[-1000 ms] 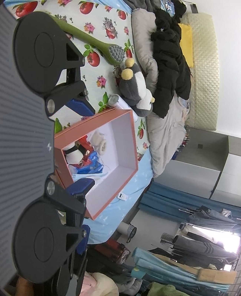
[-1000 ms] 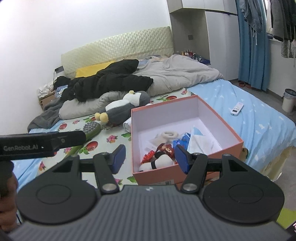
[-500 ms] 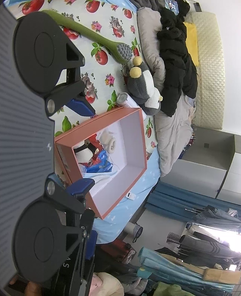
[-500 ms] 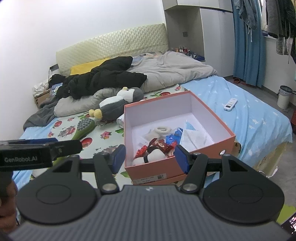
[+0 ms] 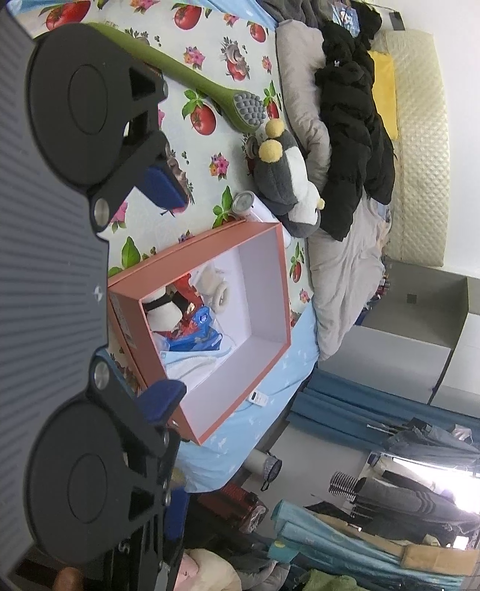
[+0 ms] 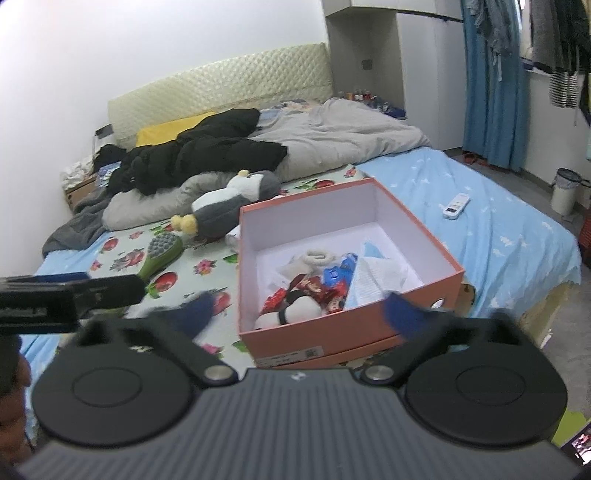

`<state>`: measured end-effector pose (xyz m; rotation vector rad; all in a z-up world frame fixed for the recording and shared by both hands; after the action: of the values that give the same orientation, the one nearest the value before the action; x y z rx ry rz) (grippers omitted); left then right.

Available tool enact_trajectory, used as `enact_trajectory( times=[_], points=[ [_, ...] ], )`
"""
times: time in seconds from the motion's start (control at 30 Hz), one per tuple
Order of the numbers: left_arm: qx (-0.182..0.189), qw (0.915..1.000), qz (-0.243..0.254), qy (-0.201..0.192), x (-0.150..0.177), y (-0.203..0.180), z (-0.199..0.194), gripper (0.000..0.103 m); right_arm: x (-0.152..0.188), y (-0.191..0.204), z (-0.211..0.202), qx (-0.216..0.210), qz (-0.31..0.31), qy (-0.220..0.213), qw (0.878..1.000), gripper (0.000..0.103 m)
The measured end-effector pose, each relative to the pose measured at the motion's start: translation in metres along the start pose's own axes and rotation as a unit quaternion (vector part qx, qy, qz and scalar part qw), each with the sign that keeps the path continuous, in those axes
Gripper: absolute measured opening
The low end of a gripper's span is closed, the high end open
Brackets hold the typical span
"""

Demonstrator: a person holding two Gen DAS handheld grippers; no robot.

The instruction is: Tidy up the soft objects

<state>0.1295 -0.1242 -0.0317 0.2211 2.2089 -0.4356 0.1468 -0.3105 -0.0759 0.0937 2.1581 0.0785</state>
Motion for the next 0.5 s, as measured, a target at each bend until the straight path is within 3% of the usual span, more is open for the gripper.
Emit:
enact_trajectory(
  times=[0.23, 0.5],
  points=[
    [-0.022, 0.9995, -0.009, 0.019, 0.000, 0.007, 0.009, 0.103, 0.001, -0.008, 0.002, 0.010, 0.003, 0.002, 1.000, 0.103],
    [-0.015, 0.9995, -0.004, 0.028, 0.003, 0.001, 0.015, 0.103, -0.001, -0.009, 0.001, 0.007, 0.002, 0.000, 1.000, 0.103]
  ],
)
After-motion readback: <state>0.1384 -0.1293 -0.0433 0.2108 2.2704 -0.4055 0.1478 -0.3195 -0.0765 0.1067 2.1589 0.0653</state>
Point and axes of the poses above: each gripper's, at about its wrist camera, not at the fingertips, and z roughly the way its jaws point, y to its left, x to its underside, the point moved 6 cm from there along z, roughly the way its jaws point, and after that the axes turned 5 degrees about x, right-handed, at the moved point
